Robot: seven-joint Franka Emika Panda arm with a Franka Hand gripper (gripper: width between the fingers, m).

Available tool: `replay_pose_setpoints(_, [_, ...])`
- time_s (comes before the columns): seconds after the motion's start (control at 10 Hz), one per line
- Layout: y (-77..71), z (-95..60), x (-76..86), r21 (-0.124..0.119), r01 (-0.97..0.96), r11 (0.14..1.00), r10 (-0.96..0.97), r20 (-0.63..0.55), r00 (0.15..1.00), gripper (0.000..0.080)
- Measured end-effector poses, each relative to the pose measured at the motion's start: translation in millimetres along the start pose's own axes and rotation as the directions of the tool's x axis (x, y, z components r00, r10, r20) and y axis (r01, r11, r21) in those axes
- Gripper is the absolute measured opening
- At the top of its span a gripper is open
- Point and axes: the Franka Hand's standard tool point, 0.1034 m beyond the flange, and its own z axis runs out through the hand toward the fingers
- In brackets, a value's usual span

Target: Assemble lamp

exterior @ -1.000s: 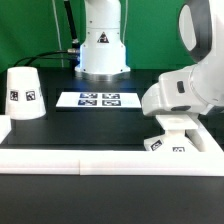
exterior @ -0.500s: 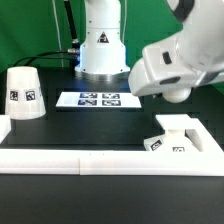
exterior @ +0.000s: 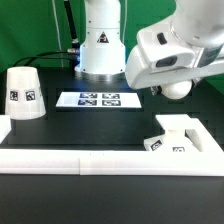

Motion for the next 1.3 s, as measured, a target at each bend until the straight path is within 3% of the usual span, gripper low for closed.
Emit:
replay_pose_setpoints(0.4, [19.5,-22.2,4.2,-0.047,0.03,0.998,-0.043,-0.303,0.952,0.0576])
replay_pose_setpoints(0.7, [34.3,-40.7,-4.0,-0.089,0.037,0.995,-0.074,-0.469,0.88,0.0576])
replay_pose_setpoints(1.0, [43.7,-73.4,-1.9,-0.16,0.018,0.987,-0.123,-0.679,0.724,0.0576])
replay_pose_setpoints(1.2, [51.0,-67.2,-0.8,-0.183,-0.005,0.983,-0.139,-0.767,0.626,0.0576])
replay_pose_setpoints(1.3, [55.7,-70.6,0.4,-0.211,-0.017,0.977,-0.164,-0.806,0.568,0.0576])
